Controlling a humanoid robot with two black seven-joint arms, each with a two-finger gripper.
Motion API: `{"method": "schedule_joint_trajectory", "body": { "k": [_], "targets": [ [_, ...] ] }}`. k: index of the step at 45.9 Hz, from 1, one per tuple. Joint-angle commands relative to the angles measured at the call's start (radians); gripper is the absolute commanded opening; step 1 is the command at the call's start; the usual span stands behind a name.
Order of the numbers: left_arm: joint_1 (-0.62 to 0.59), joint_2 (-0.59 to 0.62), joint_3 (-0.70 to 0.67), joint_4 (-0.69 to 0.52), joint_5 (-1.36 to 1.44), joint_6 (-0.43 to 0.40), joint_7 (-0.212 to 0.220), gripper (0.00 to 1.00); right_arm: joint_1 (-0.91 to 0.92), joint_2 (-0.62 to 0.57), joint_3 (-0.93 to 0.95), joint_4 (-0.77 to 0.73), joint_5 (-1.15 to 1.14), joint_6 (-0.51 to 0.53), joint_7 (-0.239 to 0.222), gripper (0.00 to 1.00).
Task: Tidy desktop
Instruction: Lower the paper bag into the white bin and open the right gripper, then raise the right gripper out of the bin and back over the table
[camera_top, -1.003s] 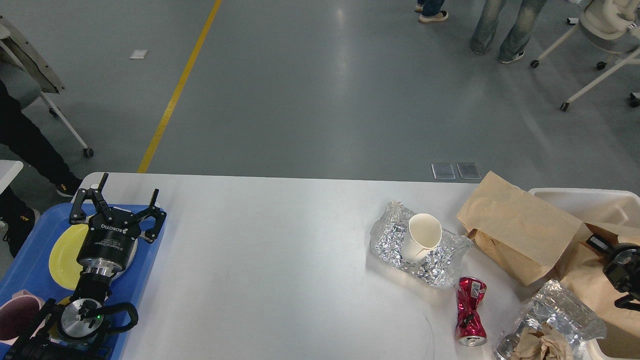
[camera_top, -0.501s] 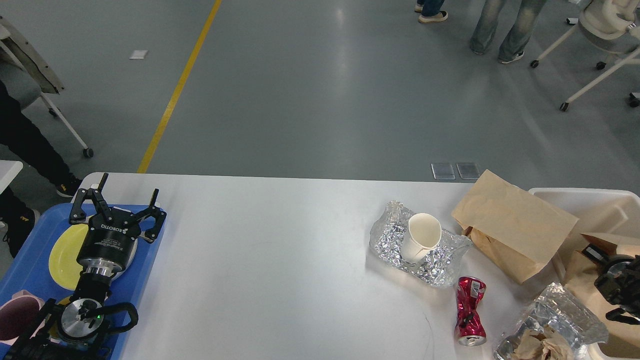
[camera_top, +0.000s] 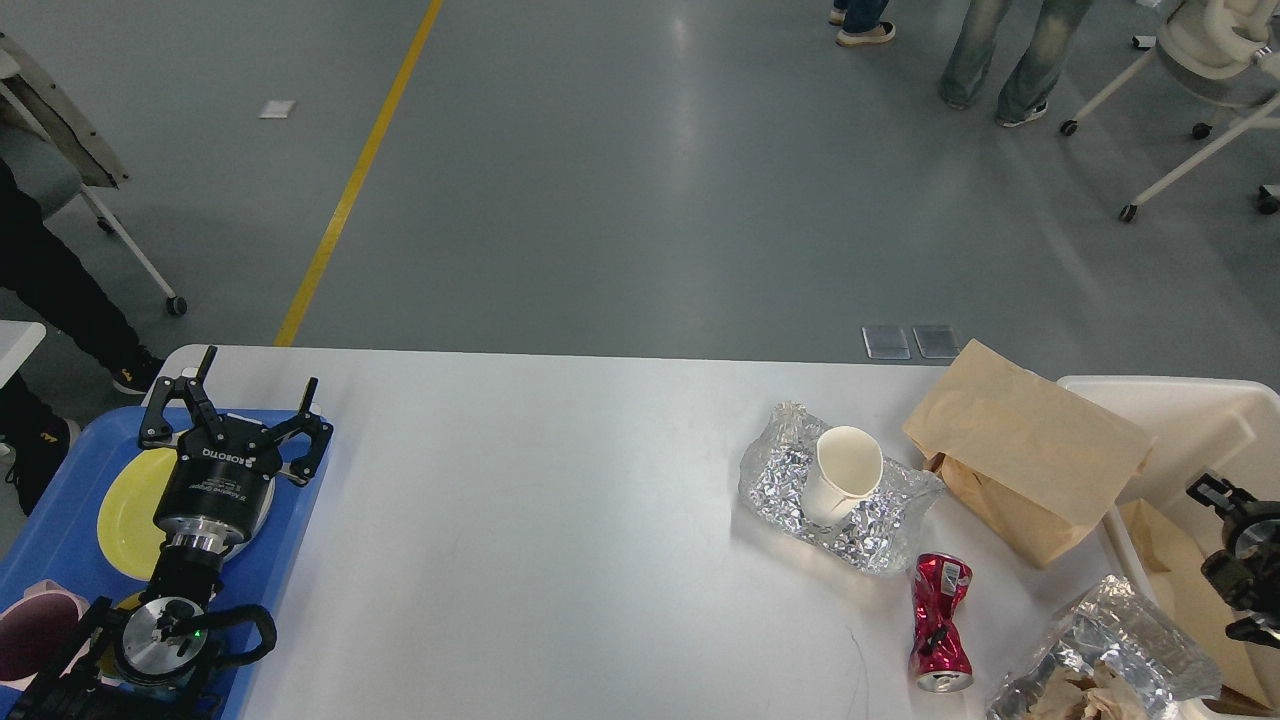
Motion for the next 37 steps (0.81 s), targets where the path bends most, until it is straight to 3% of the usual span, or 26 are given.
{"method": "schedule_joint_trajectory", "body": {
  "k": [1,13,20,27,37],
  "targets": [
    [0.0,0.0,0.001,0.0,0.0,0.0,0.0,0.96,0.027,-0.01,-0.004,0.011,-0.007,0.01,-0.001,1.0],
    [0.0,0.0,0.001,0.0,0.002,0.0,0.0,0.96,0.321,-0.125,-0.022,0.184,-0.154,0.113,-0.006,1.0],
    [0.0,0.0,0.001,0.0,0.002,0.0,0.0,0.96,0.542,-0.151,-0.031,0.293,-0.269,0.286,-0.035,1.0],
    [0.0,0.0,0.001,0.0,0.002,0.0,0.0,0.96,0.758,-0.143,-0.056,0.443,-0.377,0.424,-0.075,1.0],
    [0.0,0.0,0.001,0.0,0.0,0.0,0.0,0.96,1.16,-0.041,-0.226,0.776,-0.404,0.593,-0.082,1.0]
  ]
}}
